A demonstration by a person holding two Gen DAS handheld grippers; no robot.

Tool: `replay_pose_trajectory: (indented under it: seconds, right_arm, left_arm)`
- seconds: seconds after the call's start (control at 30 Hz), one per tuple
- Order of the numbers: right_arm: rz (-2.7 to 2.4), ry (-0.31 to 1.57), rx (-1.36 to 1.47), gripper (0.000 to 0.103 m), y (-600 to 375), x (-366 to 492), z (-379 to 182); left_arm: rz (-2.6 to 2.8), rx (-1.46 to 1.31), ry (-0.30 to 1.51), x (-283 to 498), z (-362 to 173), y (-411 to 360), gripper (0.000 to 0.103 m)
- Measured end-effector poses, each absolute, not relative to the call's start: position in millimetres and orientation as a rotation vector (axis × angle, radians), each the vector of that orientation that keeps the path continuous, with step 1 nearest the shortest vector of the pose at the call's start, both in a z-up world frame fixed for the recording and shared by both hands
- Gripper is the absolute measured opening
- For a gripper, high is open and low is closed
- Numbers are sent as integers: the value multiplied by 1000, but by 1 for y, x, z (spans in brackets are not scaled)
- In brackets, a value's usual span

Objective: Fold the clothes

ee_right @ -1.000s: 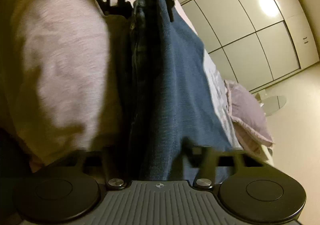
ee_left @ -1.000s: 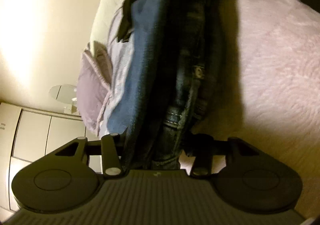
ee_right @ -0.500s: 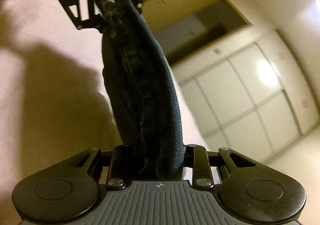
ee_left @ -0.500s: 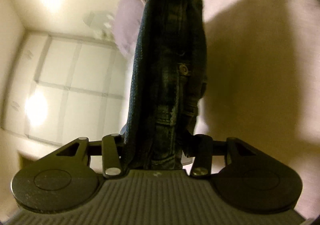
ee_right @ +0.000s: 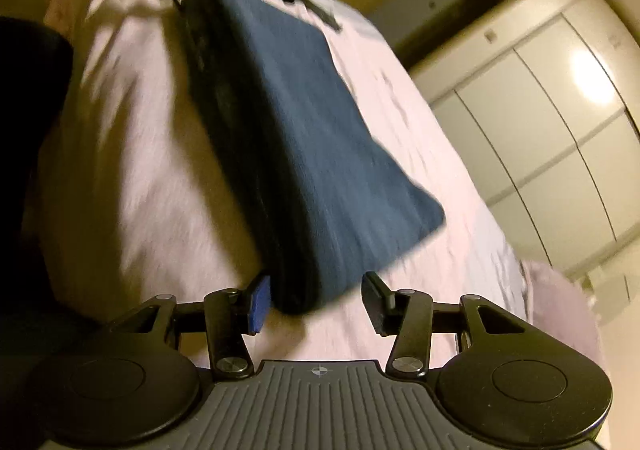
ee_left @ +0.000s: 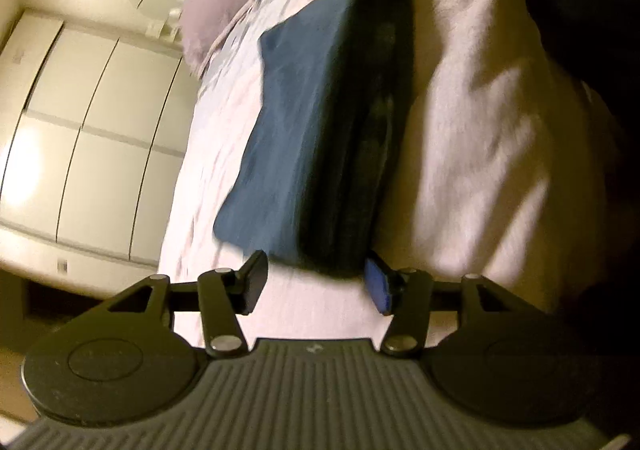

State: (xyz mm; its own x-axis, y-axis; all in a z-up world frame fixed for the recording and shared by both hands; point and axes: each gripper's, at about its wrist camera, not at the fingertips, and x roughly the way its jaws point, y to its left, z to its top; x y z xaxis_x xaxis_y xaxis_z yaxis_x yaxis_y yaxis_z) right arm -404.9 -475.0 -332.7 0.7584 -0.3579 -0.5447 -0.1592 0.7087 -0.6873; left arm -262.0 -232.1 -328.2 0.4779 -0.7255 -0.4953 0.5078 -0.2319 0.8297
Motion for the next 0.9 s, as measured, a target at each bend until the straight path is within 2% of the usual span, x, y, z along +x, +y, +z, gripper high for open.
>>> replay_pose_trajectory:
  seconds: [0.27, 0.47, 0.53, 0.6, 0.77, 0.9]
  right_arm:
    - [-226, 589, -375, 47, -479, -433, -270]
    - [-211, 536, -116, 47, -502, -398, -259]
    - [-222, 544, -50, 47, -518, -375, -254]
    - [-234, 552, 8, 47, -537, -352, -246]
    - [-235, 624, 50, 47, -588, -279, -271]
    - [-230, 725, 73, 43, -618, -232, -307]
  left_arm:
    - [-1121, 1115, -19, -231, -254, -194, 48]
    - [-1238, 865, 179, -216, -229, -237, 47]
    - [-1287, 822, 258, -204, -230, -265, 40]
    - [-1301, 811, 319, -187, -231, -289, 23]
    - [-1284, 750, 433, -145, -261, -315, 21]
    - [-1280, 749, 429, -135, -277, -333, 21]
